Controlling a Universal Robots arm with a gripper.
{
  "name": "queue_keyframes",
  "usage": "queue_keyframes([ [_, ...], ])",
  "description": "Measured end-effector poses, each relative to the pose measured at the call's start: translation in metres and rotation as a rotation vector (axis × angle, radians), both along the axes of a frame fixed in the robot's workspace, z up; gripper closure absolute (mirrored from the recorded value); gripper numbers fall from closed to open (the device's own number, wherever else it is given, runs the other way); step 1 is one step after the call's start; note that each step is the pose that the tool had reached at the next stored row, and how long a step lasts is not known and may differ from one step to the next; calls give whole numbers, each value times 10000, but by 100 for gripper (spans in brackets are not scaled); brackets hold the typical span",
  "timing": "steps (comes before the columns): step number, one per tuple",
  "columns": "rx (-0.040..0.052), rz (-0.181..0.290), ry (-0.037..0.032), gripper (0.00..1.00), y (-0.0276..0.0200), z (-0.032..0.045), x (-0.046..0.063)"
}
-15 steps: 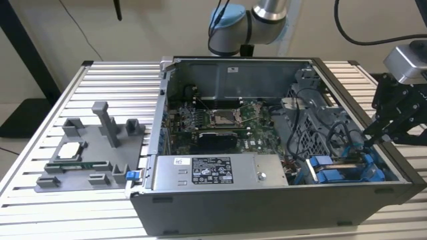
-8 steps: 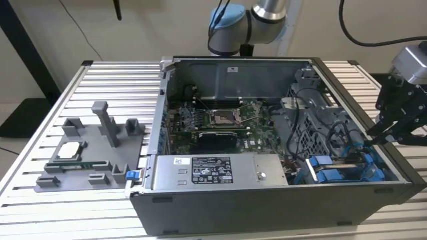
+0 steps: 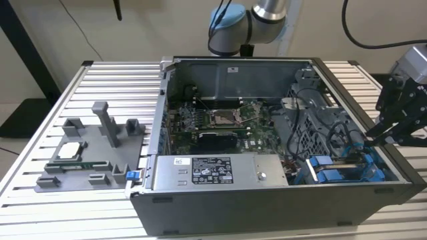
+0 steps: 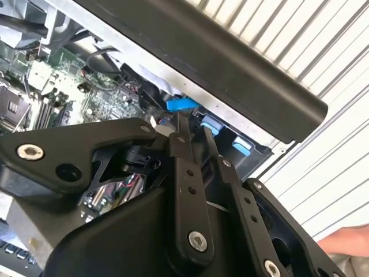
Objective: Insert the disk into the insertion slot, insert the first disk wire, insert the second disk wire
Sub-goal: 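Insert the second disk wire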
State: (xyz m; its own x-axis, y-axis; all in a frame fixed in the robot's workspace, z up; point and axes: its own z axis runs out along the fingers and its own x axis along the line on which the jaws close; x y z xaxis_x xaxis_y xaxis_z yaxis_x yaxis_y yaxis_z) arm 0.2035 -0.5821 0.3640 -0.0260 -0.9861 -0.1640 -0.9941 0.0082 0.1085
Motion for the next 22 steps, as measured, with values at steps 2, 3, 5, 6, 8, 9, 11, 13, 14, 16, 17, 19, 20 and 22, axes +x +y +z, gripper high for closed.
queue_keyframes([
  [2,-3,5,75,0,0,-11,3],
  [3,-4,6,101,0,0,-17,5],
  [5,-5,10,134,0,0,-29,8],
  [6,-6,11,135,0,0,-33,9],
  [8,-7,18,136,0,0,-39,12],
  [9,-5,23,136,0,1,-41,14],
  [11,-6,31,136,0,2,-46,18],
  [13,-3,37,136,0,4,-53,20],
  [14,-5,39,136,0,5,-55,21],
  [16,-2,43,136,0,8,-61,23],
  [17,-2,45,136,0,9,-63,25],
  [19,-4,47,136,0,11,-68,27],
  [20,-6,47,136,0,11,-69,27],
  [22,-7,47,136,0,12,-73,28],
])
